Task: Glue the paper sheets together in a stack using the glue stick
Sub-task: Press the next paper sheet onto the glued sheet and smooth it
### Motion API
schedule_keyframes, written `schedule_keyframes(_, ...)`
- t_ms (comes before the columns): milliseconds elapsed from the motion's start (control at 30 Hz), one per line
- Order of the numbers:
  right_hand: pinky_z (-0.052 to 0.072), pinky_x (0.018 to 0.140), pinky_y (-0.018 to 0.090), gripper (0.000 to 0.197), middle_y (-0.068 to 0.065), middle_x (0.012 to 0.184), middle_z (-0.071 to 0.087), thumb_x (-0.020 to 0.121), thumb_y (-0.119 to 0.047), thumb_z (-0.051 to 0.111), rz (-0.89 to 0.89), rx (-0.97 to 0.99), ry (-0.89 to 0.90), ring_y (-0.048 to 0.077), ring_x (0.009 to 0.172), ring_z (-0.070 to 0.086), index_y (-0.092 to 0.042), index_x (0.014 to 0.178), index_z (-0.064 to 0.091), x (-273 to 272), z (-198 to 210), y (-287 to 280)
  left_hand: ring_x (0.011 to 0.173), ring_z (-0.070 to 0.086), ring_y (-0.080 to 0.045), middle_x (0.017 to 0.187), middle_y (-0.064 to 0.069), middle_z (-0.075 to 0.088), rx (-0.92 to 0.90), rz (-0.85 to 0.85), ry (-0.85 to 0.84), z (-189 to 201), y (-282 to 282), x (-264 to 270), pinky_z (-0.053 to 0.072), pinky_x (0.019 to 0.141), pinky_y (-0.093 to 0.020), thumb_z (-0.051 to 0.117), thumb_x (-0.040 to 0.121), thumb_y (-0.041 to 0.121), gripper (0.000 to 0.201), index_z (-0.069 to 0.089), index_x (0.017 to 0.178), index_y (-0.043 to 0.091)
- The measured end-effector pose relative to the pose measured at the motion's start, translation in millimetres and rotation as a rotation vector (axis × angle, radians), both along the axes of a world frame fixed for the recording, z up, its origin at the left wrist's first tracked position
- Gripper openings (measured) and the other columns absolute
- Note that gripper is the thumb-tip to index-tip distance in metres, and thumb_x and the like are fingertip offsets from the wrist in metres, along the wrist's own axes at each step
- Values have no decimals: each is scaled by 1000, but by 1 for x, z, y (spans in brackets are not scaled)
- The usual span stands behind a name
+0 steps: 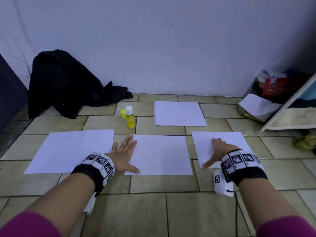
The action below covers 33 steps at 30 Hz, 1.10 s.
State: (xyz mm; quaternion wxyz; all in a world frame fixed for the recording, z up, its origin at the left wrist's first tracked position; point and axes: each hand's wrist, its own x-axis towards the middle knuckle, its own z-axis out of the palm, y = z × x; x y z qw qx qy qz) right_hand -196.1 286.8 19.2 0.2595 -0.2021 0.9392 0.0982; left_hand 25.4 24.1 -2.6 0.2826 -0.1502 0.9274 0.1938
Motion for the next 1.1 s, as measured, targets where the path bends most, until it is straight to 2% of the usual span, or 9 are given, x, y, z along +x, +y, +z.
schedule_keyframes(133,24,115,47,128,8,159,-3,64,-50,82,13,-94,-32,26,147,3,-9,151,-3,6,-6,15,134,-40,-12,144,-2,-47,0,-47,-24,3,0,1,-20,113,-46,10,9,106,170,-30,145,13)
schedule_keyframes(433,20,115,37,101,9,160,-6,86,-48,64,26,-161,-93,25,147,10,-10,152,-3,3,2,21,126,-41,-5,148,-1,-42,-31,-67,-28,4,-1,1,-19,113,-47,4,8,106,169,-31,144,11)
schedule_keyframes(533,25,110,31,75,9,159,17,95,-40,53,-30,-243,-91,24,142,28,-10,152,14,2,10,24,127,-39,-3,150,0,-40,-14,-69,-7,3,-2,2,-19,113,-45,4,10,106,168,-29,146,12)
schedule_keyframes(633,36,88,28,38,15,131,56,97,-24,51,-137,-399,62,28,116,53,-4,129,50,-5,14,30,128,-37,-1,151,2,-37,12,-60,17,4,-3,2,-19,113,-43,2,14,106,165,-26,147,13)
schedule_keyframes(733,33,72,29,24,21,112,62,94,-11,50,-257,-566,255,32,92,54,2,112,57,-9,18,39,129,-36,-1,152,2,-37,30,-63,33,3,-5,3,-18,113,-44,4,17,107,163,-25,147,13)
schedule_keyframes(833,34,71,30,28,23,109,62,91,-7,50,-321,-682,313,35,92,54,3,117,54,-8,28,42,129,-39,-3,150,3,-40,19,-81,22,-1,-6,3,-19,113,-46,14,18,107,164,-27,147,14)
schedule_keyframes(900,35,75,29,38,22,117,59,92,-8,53,-312,-733,276,36,103,54,0,128,48,0,37,34,130,-40,-6,149,3,-41,1,-83,17,-2,-6,2,-19,113,-48,19,18,107,165,-28,146,16)
schedule_keyframes(1000,32,79,25,49,17,133,51,93,-12,53,-213,-751,157,33,117,50,-7,140,38,26,48,7,137,-36,-13,151,4,-39,1,-84,11,-1,-5,-3,-15,113,-51,23,15,106,167,-26,147,17)
schedule_keyframes(1100,34,81,24,51,13,137,48,95,-12,49,-114,-745,-22,30,120,48,-11,143,33,60,42,-30,140,-33,-18,153,7,-34,6,-63,-1,2,-5,-7,-11,114,-53,31,15,104,168,-22,150,19)
